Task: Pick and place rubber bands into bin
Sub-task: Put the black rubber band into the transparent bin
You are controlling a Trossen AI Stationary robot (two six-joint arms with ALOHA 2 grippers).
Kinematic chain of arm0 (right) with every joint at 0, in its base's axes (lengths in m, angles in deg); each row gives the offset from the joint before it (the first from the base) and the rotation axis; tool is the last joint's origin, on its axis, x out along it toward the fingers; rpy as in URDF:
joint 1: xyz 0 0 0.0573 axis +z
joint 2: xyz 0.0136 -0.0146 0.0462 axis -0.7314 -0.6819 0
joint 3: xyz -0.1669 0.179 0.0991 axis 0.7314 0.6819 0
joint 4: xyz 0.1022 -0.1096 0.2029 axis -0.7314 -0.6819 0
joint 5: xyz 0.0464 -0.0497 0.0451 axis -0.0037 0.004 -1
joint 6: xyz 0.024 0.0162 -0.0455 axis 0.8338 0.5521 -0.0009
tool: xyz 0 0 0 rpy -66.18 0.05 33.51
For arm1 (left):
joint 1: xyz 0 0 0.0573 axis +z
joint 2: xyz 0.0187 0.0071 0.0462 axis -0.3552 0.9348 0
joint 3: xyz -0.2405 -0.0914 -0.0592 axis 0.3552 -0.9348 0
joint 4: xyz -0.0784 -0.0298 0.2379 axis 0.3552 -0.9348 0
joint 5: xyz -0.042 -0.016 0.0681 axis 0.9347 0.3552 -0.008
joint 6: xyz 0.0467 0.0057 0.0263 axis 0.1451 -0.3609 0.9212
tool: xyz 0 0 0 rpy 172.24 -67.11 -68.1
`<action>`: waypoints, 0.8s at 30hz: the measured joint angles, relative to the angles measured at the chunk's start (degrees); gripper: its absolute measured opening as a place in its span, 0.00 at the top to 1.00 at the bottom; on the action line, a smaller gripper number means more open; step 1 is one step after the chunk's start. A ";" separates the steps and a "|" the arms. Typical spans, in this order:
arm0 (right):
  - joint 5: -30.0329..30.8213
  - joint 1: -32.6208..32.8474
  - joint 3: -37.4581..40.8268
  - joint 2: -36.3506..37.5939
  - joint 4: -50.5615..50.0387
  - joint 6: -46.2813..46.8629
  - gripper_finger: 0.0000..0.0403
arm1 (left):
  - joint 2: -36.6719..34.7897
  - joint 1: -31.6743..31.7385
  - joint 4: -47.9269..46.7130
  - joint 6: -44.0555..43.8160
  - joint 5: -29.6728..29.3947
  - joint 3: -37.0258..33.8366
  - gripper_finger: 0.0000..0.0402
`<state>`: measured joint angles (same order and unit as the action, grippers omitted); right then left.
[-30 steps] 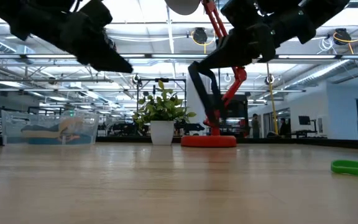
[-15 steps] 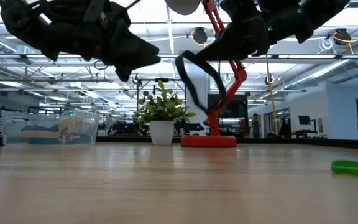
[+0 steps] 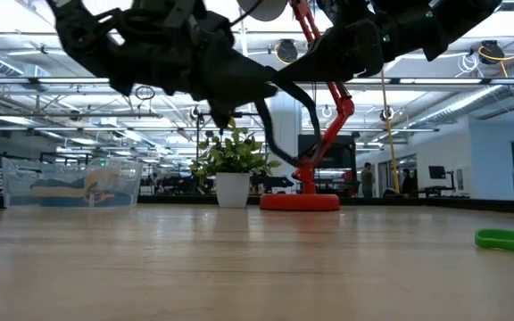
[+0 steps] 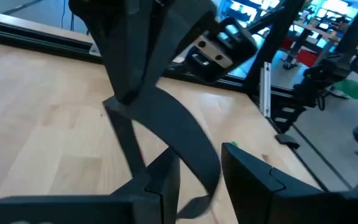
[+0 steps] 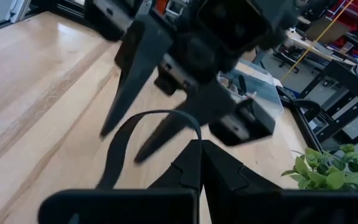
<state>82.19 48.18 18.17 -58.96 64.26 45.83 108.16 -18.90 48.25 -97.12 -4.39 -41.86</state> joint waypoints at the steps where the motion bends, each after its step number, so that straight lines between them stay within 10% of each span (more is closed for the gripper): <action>1: 0.00 0.02 0.00 0.00 -0.01 0.00 1.00 | 0.97 0.00 0.02 0.03 0.00 0.79 0.70; 24: 0.02 0.04 0.00 0.00 -3.19 0.42 1.00 | 2.99 0.05 -4.58 3.26 -0.20 2.62 0.72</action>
<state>82.21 48.22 18.17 -58.96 61.07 46.24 111.15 -18.84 43.67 -93.86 -4.58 -39.24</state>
